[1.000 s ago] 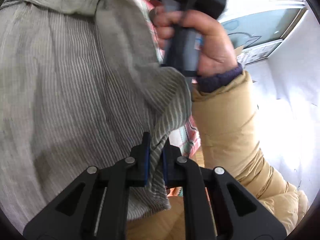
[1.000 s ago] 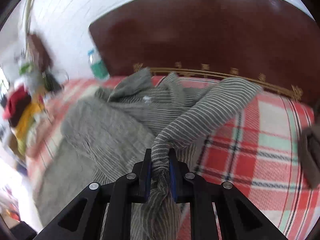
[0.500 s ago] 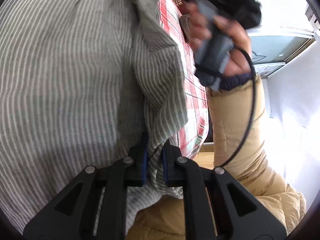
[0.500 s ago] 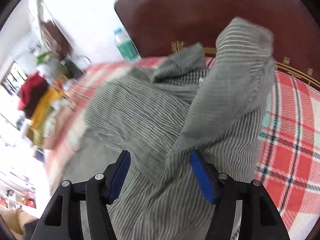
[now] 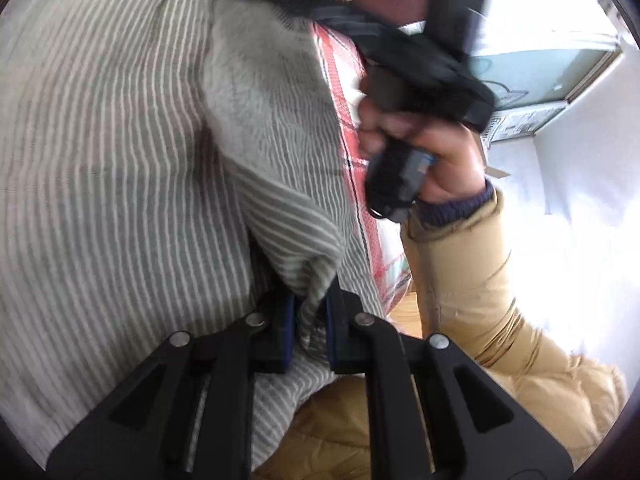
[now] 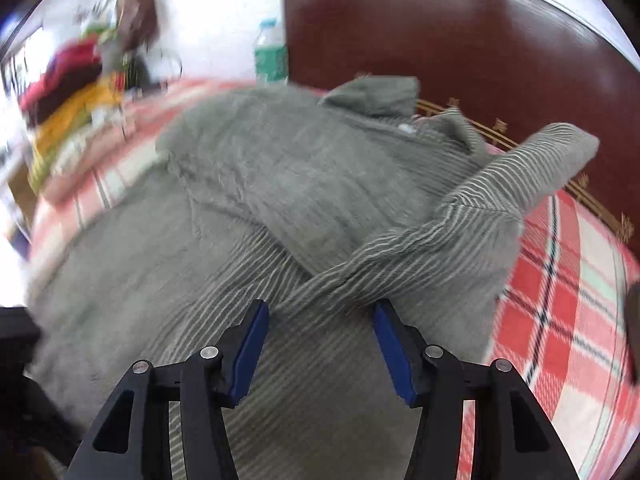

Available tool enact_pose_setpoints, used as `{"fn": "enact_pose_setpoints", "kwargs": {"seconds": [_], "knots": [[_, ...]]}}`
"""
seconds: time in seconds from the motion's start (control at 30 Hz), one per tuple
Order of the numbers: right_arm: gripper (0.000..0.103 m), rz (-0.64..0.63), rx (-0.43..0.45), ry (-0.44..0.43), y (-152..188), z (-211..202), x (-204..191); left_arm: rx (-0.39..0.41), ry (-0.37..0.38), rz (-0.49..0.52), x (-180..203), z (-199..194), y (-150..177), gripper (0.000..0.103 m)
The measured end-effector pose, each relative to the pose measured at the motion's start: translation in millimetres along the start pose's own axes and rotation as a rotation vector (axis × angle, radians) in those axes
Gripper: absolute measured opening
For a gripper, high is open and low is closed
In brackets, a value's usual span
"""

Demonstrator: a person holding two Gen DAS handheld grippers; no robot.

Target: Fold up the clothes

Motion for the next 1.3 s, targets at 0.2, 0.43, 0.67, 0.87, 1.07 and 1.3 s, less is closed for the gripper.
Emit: {"fn": "enact_pose_setpoints", "kwargs": {"seconds": [0.2, 0.43, 0.67, 0.87, 1.07, 1.3], "knots": [[0.056, -0.048, -0.027, -0.085, 0, -3, -10, 0.118, -0.031, 0.168, 17, -53, 1, 0.046], [0.055, 0.143, 0.128, -0.209, 4, -50, 51, 0.072, -0.192, 0.227, -30, -54, -43, 0.047], [0.063, 0.713, 0.184, -0.132, 10, -25, 186, 0.033, -0.231, 0.224, -40, -44, -52, 0.047], [0.041, 0.633, 0.128, -0.150, -36, 16, 174, 0.033, -0.200, 0.192, -38, -46, -39, 0.047], [0.020, 0.276, -0.026, -0.077, -91, 62, 98, 0.037, -0.187, 0.197, -20, -40, -16, 0.047], [0.033, 0.198, -0.028, -0.109, -85, 56, 85, 0.049, -0.188, 0.206, -25, -56, -10, 0.051]]}}
Point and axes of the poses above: each gripper's, at about its wrist camera, not at the fingertips, and z roughly the way its jaws point, x to its right, y to its underside, the point moved 1 cm from there along z, roughly the way its jaws point, and after that the axes turned 12 degrees about y, right-handed, at the moved point
